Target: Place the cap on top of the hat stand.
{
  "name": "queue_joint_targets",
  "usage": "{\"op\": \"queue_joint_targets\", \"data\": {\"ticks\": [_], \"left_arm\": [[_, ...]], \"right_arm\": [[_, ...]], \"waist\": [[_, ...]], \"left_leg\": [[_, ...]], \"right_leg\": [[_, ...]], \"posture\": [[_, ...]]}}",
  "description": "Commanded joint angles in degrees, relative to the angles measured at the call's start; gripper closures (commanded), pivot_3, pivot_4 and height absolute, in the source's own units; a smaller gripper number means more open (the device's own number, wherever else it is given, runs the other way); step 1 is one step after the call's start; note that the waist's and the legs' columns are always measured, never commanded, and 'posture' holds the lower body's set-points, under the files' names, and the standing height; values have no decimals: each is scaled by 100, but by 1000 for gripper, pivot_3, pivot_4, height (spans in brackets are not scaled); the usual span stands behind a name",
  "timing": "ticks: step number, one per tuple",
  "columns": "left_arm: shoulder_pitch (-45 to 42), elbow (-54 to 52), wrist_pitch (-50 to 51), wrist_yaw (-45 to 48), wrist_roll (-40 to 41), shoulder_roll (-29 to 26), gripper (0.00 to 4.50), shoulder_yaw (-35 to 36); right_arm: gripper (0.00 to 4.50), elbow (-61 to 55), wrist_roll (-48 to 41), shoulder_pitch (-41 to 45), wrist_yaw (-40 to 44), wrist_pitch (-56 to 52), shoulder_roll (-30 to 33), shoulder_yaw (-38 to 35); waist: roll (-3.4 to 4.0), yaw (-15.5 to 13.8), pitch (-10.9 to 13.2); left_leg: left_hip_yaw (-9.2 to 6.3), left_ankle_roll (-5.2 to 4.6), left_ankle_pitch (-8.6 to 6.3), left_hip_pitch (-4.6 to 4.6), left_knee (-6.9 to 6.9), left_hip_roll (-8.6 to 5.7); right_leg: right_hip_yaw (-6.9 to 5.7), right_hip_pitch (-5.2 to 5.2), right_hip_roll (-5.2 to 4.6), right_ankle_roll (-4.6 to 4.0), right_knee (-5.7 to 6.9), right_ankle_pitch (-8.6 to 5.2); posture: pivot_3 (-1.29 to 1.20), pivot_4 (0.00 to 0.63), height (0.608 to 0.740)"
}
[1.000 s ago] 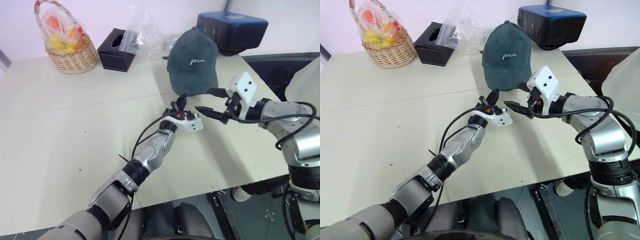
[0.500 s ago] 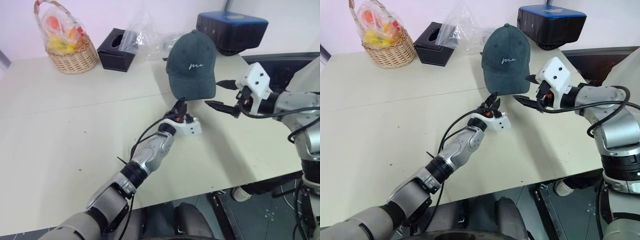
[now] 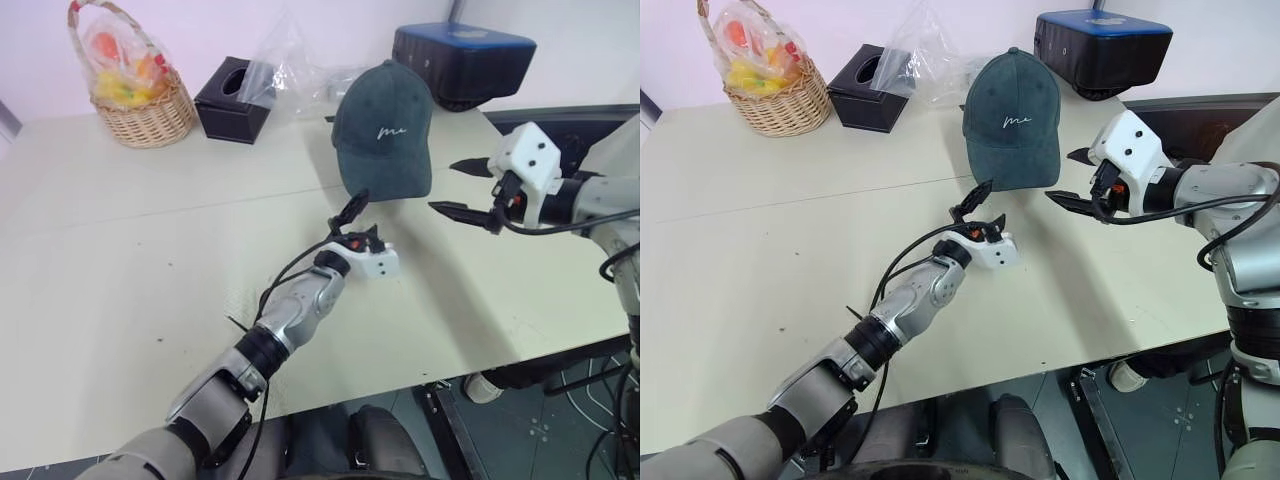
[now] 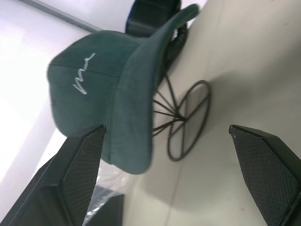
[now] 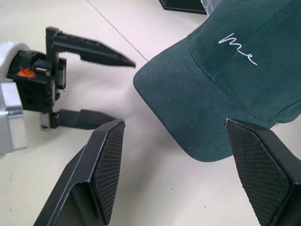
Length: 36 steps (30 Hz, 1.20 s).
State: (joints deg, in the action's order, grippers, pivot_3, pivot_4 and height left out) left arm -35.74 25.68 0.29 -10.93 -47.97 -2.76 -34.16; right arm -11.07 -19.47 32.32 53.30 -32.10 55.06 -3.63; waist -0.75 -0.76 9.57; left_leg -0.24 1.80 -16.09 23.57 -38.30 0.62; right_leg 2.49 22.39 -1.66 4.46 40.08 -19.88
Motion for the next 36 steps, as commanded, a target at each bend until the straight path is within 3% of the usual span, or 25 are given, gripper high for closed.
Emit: {"op": "queue_joint_targets", "data": {"ticks": [1,7,14,24,36], "left_arm": [[168,-425,-207,219,147,-177,77,49],[729,-1226,-216,911,814,-712,77,612],[1153,-2369,13,2376,2962,-1067,77,1956],[885,-3011,988,4390,4903,-1711,77,2790],[-42,-2650,1766,5757,6208,-2434,77,3300]], "right_arm": [[1013,-94,-41,53,25,59,137,-319],[1013,99,14,15,63,144,153,-397],[1013,440,-51,-171,144,255,113,-591],[1013,765,-184,-394,184,414,-35,-809],[1013,948,-241,-391,8,712,-104,-1040]], "waist": [[0,1,0],[1,5,-1],[2,-10,-1],[2,8,-1],[2,45,-1]], "left_leg": [[0,0,0,0,0,0],[0,0,0,-1,0,1],[0,0,0,-2,0,5],[-1,0,0,-3,-9,5],[-1,-1,0,-4,-11,7]], "right_leg": [[0,0,0,0,0,0],[0,-1,0,0,0,0],[-1,-2,0,0,0,0],[-3,-9,2,0,0,0],[-2,-10,7,0,0,0]], "posture": [[0,150,740],[0,150,740],[0,150,740],[0,150,740],[0,150,740]]}}
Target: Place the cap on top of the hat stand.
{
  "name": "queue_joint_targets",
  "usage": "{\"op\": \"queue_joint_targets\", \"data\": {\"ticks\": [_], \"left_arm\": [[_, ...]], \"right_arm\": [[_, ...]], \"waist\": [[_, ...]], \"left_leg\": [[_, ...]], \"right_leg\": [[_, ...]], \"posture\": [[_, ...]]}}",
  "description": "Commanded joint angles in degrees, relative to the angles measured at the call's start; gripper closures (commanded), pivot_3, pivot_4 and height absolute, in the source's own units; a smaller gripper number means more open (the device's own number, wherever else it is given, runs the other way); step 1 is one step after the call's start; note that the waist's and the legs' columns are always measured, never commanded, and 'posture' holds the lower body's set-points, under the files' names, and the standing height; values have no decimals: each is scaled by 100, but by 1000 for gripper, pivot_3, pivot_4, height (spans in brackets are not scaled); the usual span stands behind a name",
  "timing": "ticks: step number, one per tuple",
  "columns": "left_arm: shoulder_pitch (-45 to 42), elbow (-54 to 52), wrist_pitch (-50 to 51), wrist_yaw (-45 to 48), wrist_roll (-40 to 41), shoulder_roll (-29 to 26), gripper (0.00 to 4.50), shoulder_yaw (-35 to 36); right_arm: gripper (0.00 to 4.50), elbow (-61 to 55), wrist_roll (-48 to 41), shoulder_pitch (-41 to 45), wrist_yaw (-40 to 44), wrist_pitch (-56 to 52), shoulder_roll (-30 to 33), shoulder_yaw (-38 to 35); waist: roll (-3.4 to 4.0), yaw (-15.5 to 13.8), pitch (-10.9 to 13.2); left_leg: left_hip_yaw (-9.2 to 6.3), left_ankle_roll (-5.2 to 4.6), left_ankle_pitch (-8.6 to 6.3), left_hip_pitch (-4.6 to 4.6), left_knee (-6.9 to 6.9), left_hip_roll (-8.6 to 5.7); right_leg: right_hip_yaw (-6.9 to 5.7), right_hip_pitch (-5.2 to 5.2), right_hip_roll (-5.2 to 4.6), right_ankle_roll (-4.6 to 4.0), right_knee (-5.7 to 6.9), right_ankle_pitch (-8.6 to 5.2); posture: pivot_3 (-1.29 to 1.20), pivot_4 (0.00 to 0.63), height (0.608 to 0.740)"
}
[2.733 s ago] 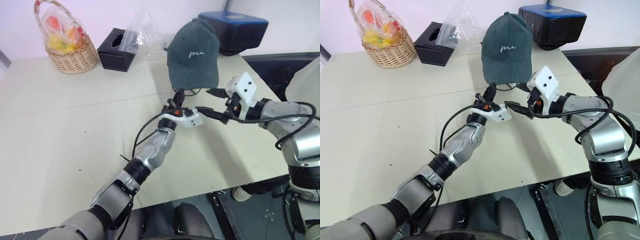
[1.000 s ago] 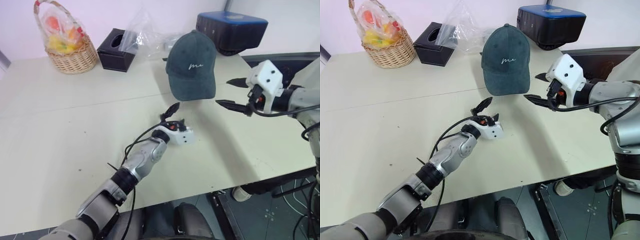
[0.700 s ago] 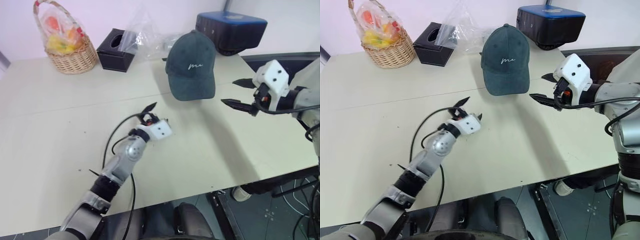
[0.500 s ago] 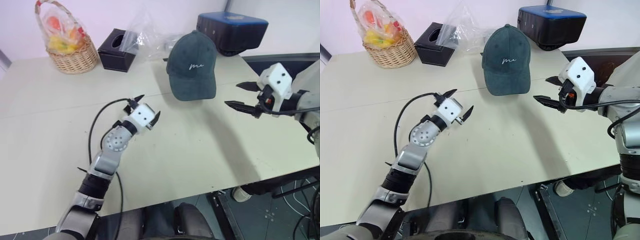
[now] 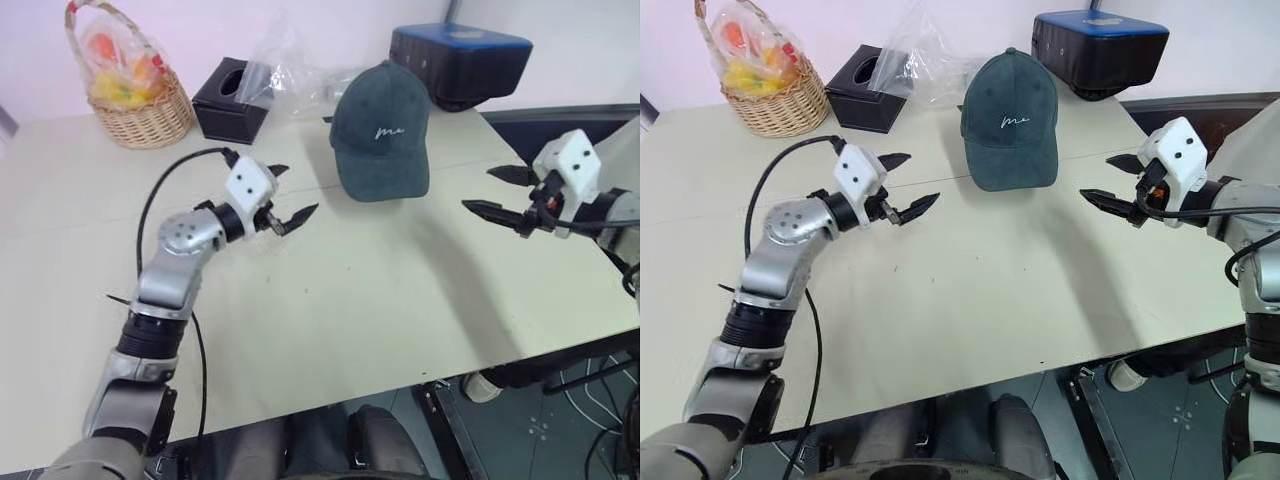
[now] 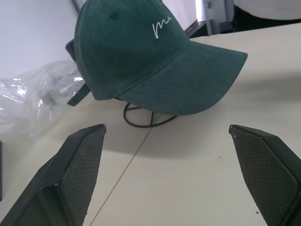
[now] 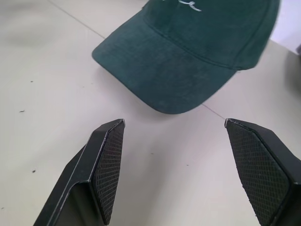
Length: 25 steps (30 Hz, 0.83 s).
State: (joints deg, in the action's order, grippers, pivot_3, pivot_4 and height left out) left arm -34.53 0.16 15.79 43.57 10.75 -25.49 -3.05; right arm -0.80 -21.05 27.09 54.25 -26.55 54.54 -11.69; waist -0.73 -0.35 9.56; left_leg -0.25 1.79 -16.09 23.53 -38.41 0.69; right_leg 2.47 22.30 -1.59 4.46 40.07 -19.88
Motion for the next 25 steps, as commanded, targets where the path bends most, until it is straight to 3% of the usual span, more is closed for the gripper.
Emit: {"op": "queue_joint_targets", "data": {"ticks": [1,12,25], "left_arm": [[-190,-137,341,411,450,-224,77,210],[-449,-362,1118,642,1033,-427,77,292],[-465,-397,917,958,1029,-487,77,181]], "right_arm": [[1013,-77,-87,150,-108,168,-71,-235],[1013,-18,-1,322,-149,247,-159,-94],[1013,72,79,414,-172,311,-167,-35]], "waist": [[0,9,0],[0,-5,0],[0,5,0]], "left_leg": [[-1,0,0,0,0,1],[-1,0,0,0,-2,0],[-1,0,0,0,-1,0]], "right_leg": [[0,0,1,0,0,0],[0,-1,0,0,0,0],[0,0,0,0,0,0]], "posture": [[0,150,740],[0,150,740],[0,150,740]]}}
